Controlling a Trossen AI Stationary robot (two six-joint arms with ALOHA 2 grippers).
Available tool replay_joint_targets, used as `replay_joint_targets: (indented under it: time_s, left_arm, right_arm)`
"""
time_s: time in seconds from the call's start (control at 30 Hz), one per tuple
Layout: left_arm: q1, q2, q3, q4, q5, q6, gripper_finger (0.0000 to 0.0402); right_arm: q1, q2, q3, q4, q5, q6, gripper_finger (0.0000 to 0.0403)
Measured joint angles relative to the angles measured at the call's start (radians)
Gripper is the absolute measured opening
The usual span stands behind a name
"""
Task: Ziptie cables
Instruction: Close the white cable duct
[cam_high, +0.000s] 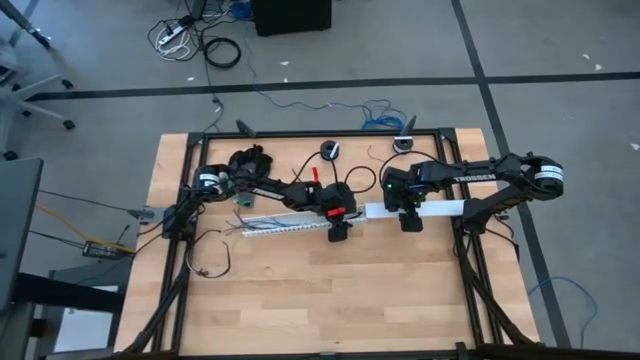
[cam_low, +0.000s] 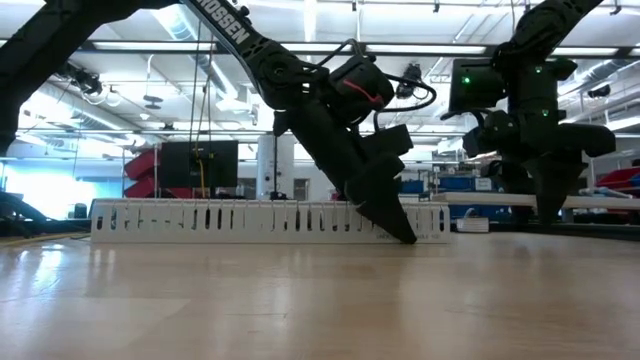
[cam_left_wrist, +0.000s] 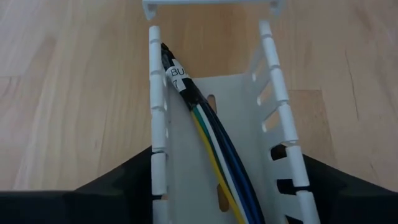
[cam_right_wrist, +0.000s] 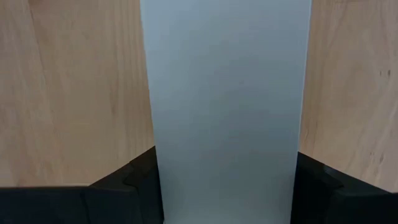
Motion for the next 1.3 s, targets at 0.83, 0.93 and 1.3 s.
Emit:
replay_joint_targets:
  time_s: [0.83,0.93,1.3]
  left_arm:
    - [-0.019,-0.040,0.010,-0.150,0.011,-0.041,0.0248]
    - [-0.022,-0.038,0.024,-0.154,0.011,-0.032,0.0248]
    - [-0.030,-0.034,0.039,-0.129,0.033,-0.021,0.0250]
  right_arm:
    - [0.018,0.000,0.000,0.012,-0.058,0.000,0.0233]
    - [0.018,0.000,0.000,0.014,-0.058,0.000,0.0233]
    - [0.018,0.000,-0.016,0.034,-0.049,0.004,0.0234]
